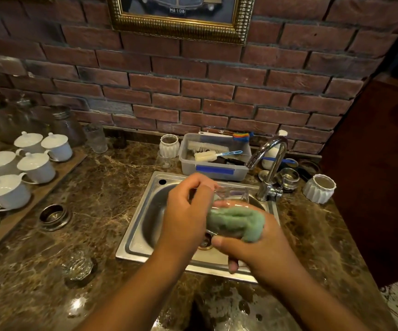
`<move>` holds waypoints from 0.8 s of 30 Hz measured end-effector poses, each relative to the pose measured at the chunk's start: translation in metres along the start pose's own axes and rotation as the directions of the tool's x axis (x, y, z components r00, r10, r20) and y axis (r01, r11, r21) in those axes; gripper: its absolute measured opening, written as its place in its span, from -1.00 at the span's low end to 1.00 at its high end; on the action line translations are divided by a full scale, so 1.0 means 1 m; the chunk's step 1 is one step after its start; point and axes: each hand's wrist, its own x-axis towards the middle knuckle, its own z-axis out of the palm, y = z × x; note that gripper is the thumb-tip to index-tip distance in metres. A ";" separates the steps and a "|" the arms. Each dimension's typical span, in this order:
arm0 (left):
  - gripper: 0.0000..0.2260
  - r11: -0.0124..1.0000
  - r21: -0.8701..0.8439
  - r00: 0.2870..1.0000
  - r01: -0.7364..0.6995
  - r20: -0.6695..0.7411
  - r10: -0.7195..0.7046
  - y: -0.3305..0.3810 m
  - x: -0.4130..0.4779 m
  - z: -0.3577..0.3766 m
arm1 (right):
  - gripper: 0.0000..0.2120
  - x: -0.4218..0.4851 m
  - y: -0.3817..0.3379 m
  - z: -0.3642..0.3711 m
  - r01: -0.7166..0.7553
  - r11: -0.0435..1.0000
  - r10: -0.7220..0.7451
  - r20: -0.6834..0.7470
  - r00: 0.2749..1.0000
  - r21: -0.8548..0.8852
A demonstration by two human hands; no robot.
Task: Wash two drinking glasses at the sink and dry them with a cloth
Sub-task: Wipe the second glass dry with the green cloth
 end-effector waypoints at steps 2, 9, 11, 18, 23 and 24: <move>-0.75 0.863 0.281 0.907 -0.420 0.140 0.396 -0.003 0.001 -0.010 | -0.45 -0.002 0.005 0.005 -0.209 0.843 0.207 0.059 0.977 0.496; -0.73 0.777 0.331 0.830 -0.535 0.377 0.411 -0.002 0.012 -0.018 | -0.34 -0.003 0.008 0.001 -0.231 0.739 0.242 0.071 0.968 0.633; -0.76 0.938 0.219 0.951 -0.270 0.211 0.224 -0.001 0.001 -0.009 | -0.55 -0.002 0.001 -0.004 -0.164 0.888 0.172 0.020 0.985 0.429; -0.61 0.753 -0.071 0.667 0.654 0.524 -0.529 0.000 0.010 -0.019 | -0.71 -0.002 -0.028 -0.042 0.365 0.753 -0.158 0.388 0.908 -0.548; -0.42 0.692 0.103 0.189 0.715 0.924 -0.333 -0.007 0.013 -0.033 | -0.70 0.006 -0.031 -0.056 0.067 0.968 0.085 0.562 0.823 -0.244; -0.39 0.672 0.103 0.179 0.733 0.924 -0.337 -0.013 0.012 -0.031 | -0.69 0.011 -0.029 -0.059 0.021 0.976 0.112 0.585 0.803 -0.216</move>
